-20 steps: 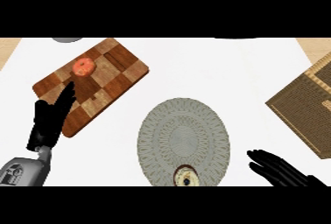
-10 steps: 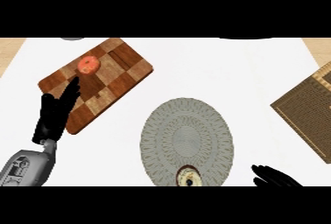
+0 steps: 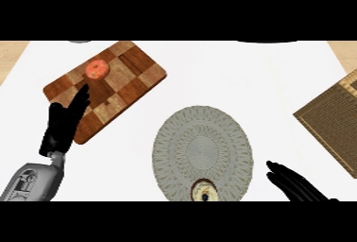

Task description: Pick the cupcake from the placemat and place it in the basket

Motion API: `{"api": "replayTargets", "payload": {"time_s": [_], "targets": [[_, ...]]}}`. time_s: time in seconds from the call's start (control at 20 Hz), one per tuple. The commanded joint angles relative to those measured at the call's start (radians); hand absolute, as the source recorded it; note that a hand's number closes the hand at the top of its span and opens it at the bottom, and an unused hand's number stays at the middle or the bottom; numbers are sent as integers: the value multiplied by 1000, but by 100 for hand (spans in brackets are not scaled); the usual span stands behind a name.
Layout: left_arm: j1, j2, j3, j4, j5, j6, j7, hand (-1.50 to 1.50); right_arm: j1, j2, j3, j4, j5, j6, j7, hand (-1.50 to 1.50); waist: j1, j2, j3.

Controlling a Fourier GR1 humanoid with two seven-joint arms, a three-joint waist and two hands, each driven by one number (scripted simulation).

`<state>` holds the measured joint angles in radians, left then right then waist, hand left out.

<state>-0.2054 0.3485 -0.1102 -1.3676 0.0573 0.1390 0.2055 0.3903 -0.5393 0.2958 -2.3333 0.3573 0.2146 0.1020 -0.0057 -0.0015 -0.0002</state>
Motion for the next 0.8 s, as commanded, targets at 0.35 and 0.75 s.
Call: {"api": "replayTargets", "payload": {"time_s": [0.35,0.75], "targets": [[2,-37,35,-47,-59,-30,43,0,-94,169,149,165,205,-4,-9,-150,6,1,0],[36,-57,89,-32,-65,-91,-11,0,-93,248,202,245,311,-68,-49,-150,5,1,0]]}}
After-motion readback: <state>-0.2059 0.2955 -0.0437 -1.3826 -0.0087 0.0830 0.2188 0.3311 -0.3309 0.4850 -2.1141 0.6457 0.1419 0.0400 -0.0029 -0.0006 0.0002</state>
